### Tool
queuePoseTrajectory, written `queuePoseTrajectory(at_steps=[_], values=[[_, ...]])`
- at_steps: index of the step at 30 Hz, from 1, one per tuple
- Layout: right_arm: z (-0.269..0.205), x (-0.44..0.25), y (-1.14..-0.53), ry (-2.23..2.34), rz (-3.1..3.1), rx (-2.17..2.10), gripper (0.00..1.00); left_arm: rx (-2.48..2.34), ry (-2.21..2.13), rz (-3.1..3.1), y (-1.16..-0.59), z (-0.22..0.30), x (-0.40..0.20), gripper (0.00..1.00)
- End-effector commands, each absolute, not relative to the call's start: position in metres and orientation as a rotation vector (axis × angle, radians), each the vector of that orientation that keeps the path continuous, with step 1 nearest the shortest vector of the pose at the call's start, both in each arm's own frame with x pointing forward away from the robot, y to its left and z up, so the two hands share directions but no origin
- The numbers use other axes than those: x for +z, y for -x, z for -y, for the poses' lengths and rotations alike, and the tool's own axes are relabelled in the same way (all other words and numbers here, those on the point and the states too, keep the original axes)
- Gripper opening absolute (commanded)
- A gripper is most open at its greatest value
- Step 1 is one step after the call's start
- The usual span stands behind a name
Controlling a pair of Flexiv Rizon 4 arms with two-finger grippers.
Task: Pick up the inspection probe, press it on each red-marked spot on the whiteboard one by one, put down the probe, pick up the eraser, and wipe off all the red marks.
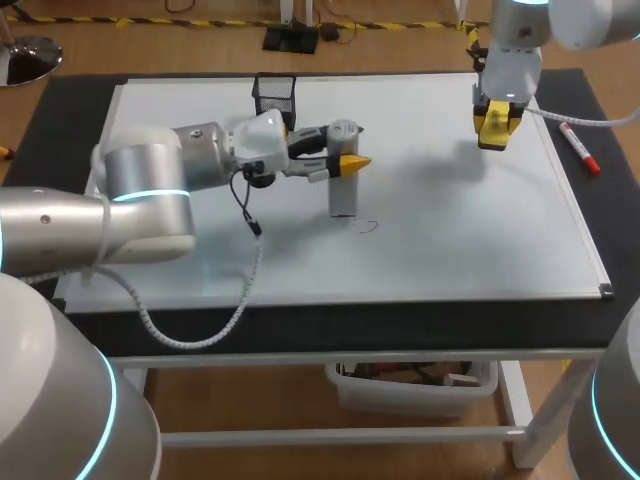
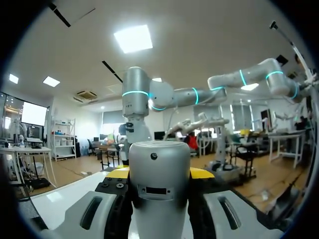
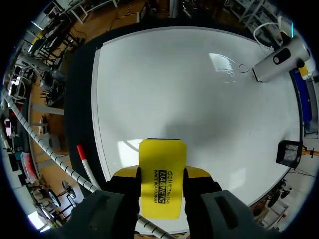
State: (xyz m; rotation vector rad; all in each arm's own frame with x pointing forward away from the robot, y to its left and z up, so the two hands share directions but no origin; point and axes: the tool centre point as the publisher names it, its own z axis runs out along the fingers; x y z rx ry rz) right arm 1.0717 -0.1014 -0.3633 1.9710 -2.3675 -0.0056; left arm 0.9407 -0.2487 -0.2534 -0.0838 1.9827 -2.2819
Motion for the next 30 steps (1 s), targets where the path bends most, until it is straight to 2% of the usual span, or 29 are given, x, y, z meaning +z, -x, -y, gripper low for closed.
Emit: queuePoseTrajectory(at_steps=[1, 19, 30], values=[[0.102, -0.362, -1.072, -1.973, 2.364, -0.003, 0.0, -2.241, 0.134, -1.981, -0.933, 0.216, -0.238, 0.0], [0.102, -0.362, -1.072, -1.973, 2.364, -0.003, 0.0, -2.177, 0.262, -1.918, -0.951, 0.107, -0.227, 0.0], [0.102, -0.362, -1.072, -1.973, 2.364, -0.003, 0.0, -2.162, 0.33, -1.868, -0.949, 0.062, -0.233, 0.0]])
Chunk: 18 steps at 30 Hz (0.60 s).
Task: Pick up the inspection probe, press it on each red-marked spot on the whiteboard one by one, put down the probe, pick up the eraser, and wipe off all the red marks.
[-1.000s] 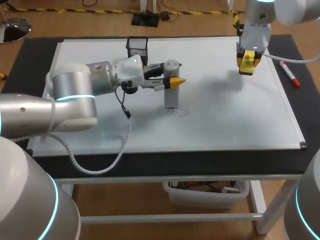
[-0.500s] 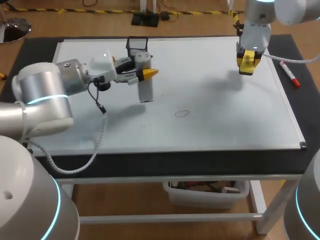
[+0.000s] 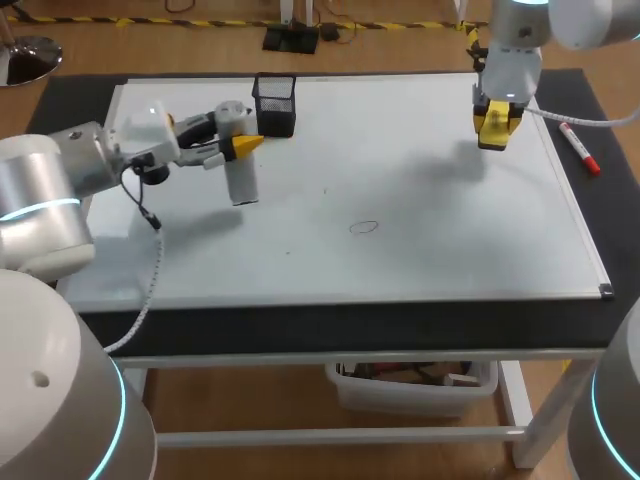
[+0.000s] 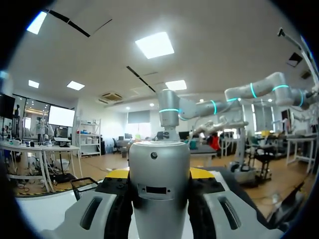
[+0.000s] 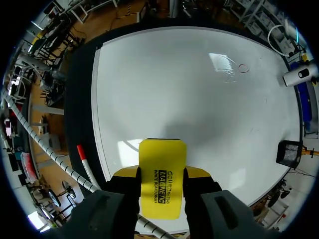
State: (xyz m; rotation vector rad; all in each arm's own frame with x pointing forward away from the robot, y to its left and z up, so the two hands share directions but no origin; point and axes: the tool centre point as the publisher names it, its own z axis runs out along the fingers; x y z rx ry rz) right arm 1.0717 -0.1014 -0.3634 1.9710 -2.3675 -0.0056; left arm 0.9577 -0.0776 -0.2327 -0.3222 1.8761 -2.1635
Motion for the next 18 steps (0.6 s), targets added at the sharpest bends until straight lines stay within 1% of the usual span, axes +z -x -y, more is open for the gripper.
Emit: queuePoseTrajectory(at_steps=[1, 8, 13, 18], values=[[0.102, -0.362, -1.072, -1.973, 2.364, -0.003, 0.0, -2.161, 0.337, -1.865, -0.949, 0.058, -0.234, 0.0], [0.102, -0.362, -1.072, -1.973, 2.364, -0.003, 0.0, -2.153, 0.355, -1.875, -0.944, 0.038, -0.237, 0.0], [0.102, -0.362, -1.072, -1.973, 2.364, -0.003, 0.0, -2.153, 0.355, -1.875, -0.944, 0.038, -0.237, 0.0], [0.075, -0.355, -1.049, -2.042, 2.336, -0.028, 0.0, -2.153, 0.355, -1.875, -0.944, 0.038, -0.237, 0.0]])
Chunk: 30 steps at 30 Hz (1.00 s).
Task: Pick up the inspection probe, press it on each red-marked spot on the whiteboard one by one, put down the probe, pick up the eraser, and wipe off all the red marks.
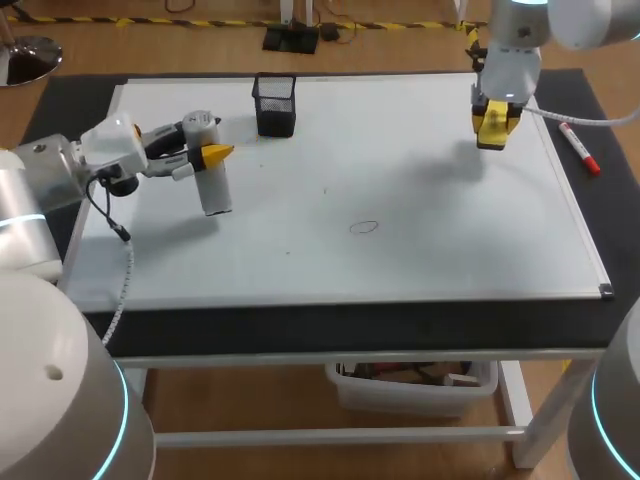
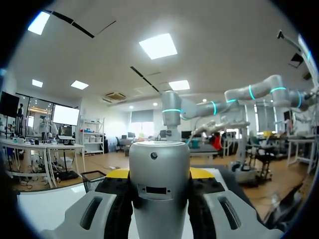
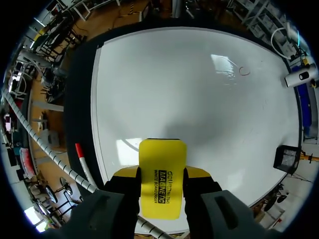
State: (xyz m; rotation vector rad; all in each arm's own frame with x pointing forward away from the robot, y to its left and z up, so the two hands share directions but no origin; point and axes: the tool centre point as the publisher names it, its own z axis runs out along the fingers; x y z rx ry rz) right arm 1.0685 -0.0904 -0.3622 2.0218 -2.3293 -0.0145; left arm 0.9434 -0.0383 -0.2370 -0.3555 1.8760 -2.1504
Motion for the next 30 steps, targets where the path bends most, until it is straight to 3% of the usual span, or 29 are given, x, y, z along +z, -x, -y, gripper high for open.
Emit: queuePoseTrajectory(at_steps=[1, 18, 30], values=[[0.068, -0.354, -1.042, -2.06, 2.322, 0.001, 0.0, -2.153, 0.355, -1.875, -0.944, 0.038, -0.237, 0.0], [-0.075, -0.354, -0.916, -2.351, 2.03, 0.107, 0.0, -2.153, 0.355, -1.875, -0.944, 0.038, -0.237, 0.0], [-0.147, -0.366, -0.877, -2.443, 1.917, 0.132, 0.0, -2.153, 0.355, -1.875, -0.944, 0.038, -0.237, 0.0]])
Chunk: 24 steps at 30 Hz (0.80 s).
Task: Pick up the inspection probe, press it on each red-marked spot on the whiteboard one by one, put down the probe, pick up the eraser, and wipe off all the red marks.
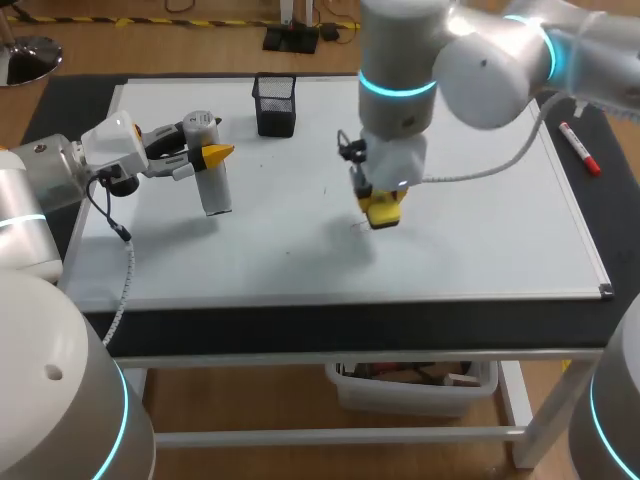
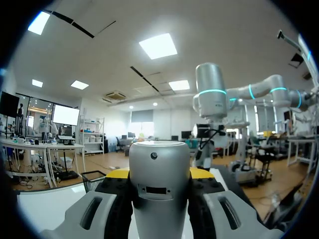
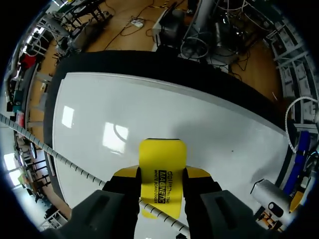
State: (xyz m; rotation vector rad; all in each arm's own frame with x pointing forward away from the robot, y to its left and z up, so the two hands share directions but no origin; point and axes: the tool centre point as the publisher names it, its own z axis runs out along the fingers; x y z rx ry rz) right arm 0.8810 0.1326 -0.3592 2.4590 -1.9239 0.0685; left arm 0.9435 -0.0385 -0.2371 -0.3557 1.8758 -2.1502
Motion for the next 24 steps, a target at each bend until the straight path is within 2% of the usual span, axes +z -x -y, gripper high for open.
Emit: queuePoseTrajectory(at_steps=[1, 11, 24], values=[[-0.15, -0.368, -0.876, -2.442, 1.918, 0.128, 0.0, -2.153, 0.355, -1.875, -0.944, 0.038, -0.237, 0.0], [-0.172, -0.394, -0.871, -2.431, 1.888, 0.097, 0.0, -2.153, 0.355, -1.875, -0.944, 0.038, -0.237, 0.0], [-0.164, -0.412, -0.877, -2.434, 1.843, 0.098, 0.0, -2.153, 0.355, -1.875, -0.944, 0.038, -0.237, 0.0]])
